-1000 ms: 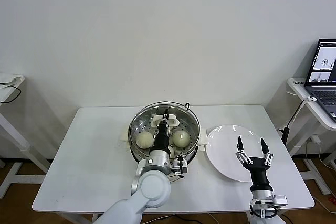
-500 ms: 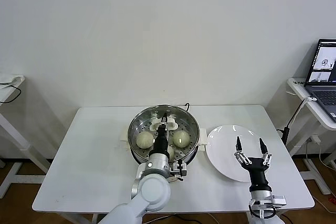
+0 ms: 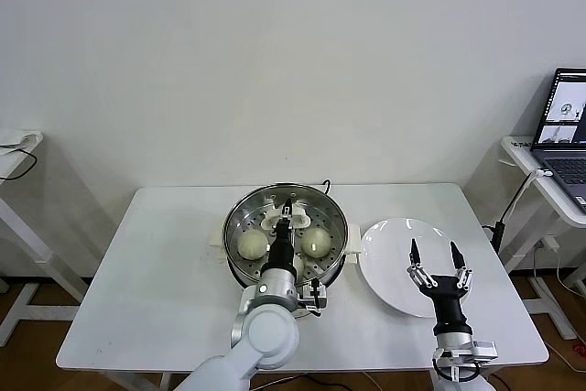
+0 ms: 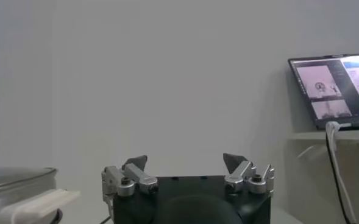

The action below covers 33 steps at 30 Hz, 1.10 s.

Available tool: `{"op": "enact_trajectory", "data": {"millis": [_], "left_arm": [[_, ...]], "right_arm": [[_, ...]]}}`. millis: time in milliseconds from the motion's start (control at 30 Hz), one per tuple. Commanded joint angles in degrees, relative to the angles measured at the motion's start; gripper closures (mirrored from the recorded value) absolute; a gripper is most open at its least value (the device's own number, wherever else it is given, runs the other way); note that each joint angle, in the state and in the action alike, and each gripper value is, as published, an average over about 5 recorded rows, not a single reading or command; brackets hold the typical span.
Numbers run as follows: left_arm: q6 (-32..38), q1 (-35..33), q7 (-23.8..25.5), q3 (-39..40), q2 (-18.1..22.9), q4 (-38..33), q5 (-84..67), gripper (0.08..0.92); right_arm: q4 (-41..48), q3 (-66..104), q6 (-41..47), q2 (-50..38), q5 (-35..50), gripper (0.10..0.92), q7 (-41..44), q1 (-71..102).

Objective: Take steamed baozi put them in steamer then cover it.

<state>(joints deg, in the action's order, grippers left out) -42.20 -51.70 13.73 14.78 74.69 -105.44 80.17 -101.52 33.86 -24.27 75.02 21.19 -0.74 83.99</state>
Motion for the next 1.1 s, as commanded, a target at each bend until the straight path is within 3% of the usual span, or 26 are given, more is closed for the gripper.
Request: {"op": "enact_trajectory", "data": {"millis": [33,433,933,1100], "left_arm": [[-1.5,0.0,-0.3,0.0,0.2,0.4,0.2,0.811],[-0.3,-1.7,0.0,-0.3,-0.6,-1.7,0.6,0.799],[-1.4,-10.0,-1.7,-0.3,-8.3,-16.7,-1.0,0.393],[0.0,-15.2,-3.2,-6.1,-11.5,-24.2,-3.5,0.246]], "right_arm": [[0.0,-0.1,0.0,0.0,-0.1,0.203,0.1,0.0],[-0.1,-0.2,0.0,-0.1,-0.3,0.203,0.1,0.0],[0.5,-0.6,-0.1,-0.4,-0.5,0.203,0.2,-0.1],[0.2,-0.8,-0.1,-0.7,-0.4,0.203,0.3,0.0]]}}
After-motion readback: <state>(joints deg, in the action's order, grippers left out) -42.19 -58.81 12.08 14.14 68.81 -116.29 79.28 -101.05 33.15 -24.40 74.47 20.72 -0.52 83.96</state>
